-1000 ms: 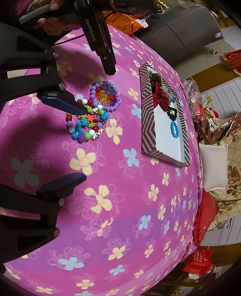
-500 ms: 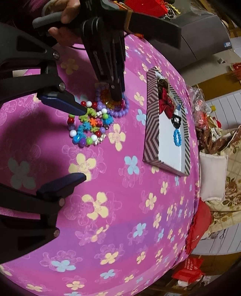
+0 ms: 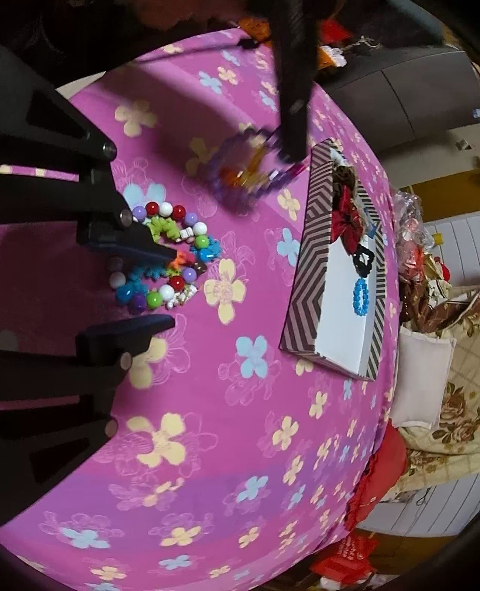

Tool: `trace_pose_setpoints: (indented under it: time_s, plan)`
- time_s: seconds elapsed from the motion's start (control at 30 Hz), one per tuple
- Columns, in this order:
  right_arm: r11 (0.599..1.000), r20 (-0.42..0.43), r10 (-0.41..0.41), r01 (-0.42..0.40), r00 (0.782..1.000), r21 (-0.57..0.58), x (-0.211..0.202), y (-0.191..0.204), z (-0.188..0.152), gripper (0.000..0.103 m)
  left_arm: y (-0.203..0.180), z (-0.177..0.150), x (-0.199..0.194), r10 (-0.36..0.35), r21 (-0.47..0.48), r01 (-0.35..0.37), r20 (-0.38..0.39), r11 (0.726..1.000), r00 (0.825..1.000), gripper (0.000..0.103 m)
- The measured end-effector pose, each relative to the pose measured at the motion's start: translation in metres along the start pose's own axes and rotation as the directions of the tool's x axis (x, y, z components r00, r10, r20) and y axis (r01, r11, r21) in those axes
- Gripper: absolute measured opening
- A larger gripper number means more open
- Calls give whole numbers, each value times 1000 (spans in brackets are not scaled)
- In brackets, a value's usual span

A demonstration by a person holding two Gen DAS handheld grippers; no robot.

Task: Organize jewelry
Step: 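Grasp the orange crystal bracelet with the left tool while the right tool grasps the multicolour bead bracelet, then lift both held bracelets and carry them over the white tray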

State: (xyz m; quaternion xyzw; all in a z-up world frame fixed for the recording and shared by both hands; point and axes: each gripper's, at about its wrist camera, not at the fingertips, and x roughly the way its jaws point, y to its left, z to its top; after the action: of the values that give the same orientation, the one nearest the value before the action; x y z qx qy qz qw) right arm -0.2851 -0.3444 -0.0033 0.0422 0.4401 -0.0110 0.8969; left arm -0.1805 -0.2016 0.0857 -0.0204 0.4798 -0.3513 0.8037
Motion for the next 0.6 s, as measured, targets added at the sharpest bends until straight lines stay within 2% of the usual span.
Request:
trace_pose_setpoints:
  time_s: [0.07, 0.13, 0.27, 0.33, 0.43, 0.5, 0.6]
  plan:
    - [1000, 6, 2, -1, 1000, -7, -2, 1, 0, 20, 1, 1, -7, -8, -2, 8, 2, 1000, 1000, 11]
    - [1000, 22, 13, -13, 1000, -5, -8, 1, 1, 10, 5, 2, -13, -12, -15, 12, 7, 1000, 1000, 11]
    - [999, 64, 38, -38, 997, 5, -27, -1, 8, 9, 17, 3, -19, -54, -73, 54, -1, 996, 999, 11]
    - [999, 72, 38, -38, 997, -3, -33, 1, 11, 9, 20, 2, -23, -36, -76, 37, 8, 996, 999, 11]
    - [999, 79, 47, -47, 996, -10, -38, 5, 13, 9, 23, 1, -26, -50, -87, 50, 6, 995, 999, 11]
    - [998, 80, 56, -55, 995, -17, -40, 9, 13, 9, 27, -1, -28, -40, -94, 41, 5, 995, 999, 11]
    - [998, 71, 58, -57, 996, -24, -39, 12, 12, 9, 41, -6, -24, 10, -115, -11, -12, 993, 1000, 11]
